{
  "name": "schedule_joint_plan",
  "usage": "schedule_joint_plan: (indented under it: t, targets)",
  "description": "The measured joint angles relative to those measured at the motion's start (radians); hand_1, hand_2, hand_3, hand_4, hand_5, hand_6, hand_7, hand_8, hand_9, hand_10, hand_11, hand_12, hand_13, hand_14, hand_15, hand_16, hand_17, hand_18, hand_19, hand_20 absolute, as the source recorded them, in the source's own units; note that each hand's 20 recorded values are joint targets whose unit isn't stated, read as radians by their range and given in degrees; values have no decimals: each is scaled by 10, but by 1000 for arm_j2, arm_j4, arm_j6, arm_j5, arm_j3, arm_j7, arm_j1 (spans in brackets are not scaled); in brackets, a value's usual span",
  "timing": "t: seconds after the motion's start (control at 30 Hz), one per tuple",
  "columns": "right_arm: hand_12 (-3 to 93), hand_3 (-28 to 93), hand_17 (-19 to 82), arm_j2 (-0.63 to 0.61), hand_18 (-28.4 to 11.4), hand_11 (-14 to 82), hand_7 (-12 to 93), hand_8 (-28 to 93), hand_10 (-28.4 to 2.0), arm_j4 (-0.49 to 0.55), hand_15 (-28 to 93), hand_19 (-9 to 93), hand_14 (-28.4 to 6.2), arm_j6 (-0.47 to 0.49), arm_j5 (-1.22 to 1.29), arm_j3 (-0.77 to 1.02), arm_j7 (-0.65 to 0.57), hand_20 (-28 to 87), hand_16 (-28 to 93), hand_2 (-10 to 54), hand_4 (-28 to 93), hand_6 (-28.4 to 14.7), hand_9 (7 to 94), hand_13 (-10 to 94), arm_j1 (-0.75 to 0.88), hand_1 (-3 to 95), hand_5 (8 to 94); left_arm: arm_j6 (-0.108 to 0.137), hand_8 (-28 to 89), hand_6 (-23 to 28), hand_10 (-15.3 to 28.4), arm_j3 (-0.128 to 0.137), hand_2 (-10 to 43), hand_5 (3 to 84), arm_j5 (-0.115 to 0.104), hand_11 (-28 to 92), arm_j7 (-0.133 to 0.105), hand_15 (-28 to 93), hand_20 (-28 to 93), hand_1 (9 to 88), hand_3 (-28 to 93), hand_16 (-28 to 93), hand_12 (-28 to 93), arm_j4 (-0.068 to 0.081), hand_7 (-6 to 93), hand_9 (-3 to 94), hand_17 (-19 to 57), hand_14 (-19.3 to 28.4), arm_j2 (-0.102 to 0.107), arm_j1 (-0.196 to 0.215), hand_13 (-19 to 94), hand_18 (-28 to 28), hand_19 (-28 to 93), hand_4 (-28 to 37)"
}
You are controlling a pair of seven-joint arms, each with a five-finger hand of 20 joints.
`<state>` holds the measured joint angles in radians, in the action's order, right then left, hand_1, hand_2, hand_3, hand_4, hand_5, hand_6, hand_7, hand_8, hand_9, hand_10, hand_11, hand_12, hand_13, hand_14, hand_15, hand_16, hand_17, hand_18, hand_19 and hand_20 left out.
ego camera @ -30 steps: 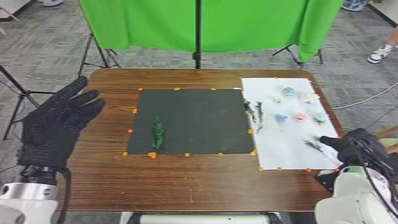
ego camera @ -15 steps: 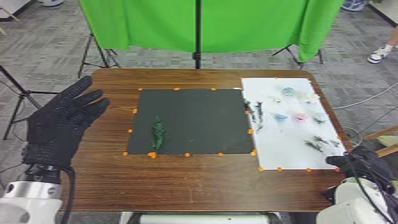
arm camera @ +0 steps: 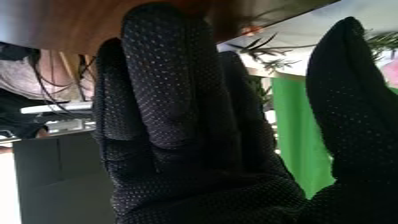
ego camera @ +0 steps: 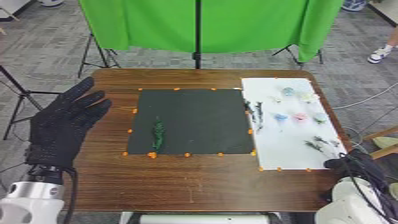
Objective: Arrange flowers
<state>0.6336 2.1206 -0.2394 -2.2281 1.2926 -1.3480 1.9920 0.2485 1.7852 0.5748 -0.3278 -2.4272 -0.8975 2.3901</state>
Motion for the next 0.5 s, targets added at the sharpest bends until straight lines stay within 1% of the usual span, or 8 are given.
schedule_joint_plan:
  t: [0.13, 0.3, 0.4, 0.5]
  targets:
    - [145, 660, 433, -11, -229, 243, 56, -96, -160, -20, 565, 932, -114, 1, -10, -54, -2, -95, 133, -85, -245, -69, 765, 776, -56, 368, 587, 0, -97, 105, 217, -4, 71, 371, 0, 267, 1, 494, 77, 233, 764, -88, 110, 1, 153, 327, -101, 284, 0, -3, 238, 284, 587, -232]
    - [142, 661, 434, -19, -228, 245, 41, -89, -156, -37, 566, 932, -113, 9, -15, -85, -3, -98, 131, -85, -244, -79, 759, 776, -99, 374, 593, 0, -97, 105, 218, -11, 72, 371, 0, 265, 2, 493, 76, 233, 764, -88, 108, 2, 153, 326, -102, 284, 0, -10, 239, 284, 588, -231]
    - [141, 666, 440, -23, -220, 257, 60, -90, -144, -51, 565, 932, -103, 17, -10, -98, -4, -102, 129, -94, -250, -59, 774, 781, -117, 410, 635, -1, -97, 105, 218, -12, 72, 371, 0, 265, 2, 494, 75, 234, 763, -88, 108, 2, 152, 326, -101, 284, 0, -10, 239, 284, 588, -230]
    - [153, 673, 446, -23, -213, 276, 127, -111, -130, -58, 565, 932, -92, 30, -4, -100, -4, -86, 136, -95, -267, -31, 811, 797, -123, 447, 703, -1, -98, 104, 218, -12, 71, 371, 0, 265, 2, 495, 75, 233, 764, -88, 109, 2, 152, 328, -102, 284, -1, -10, 239, 284, 588, -230]
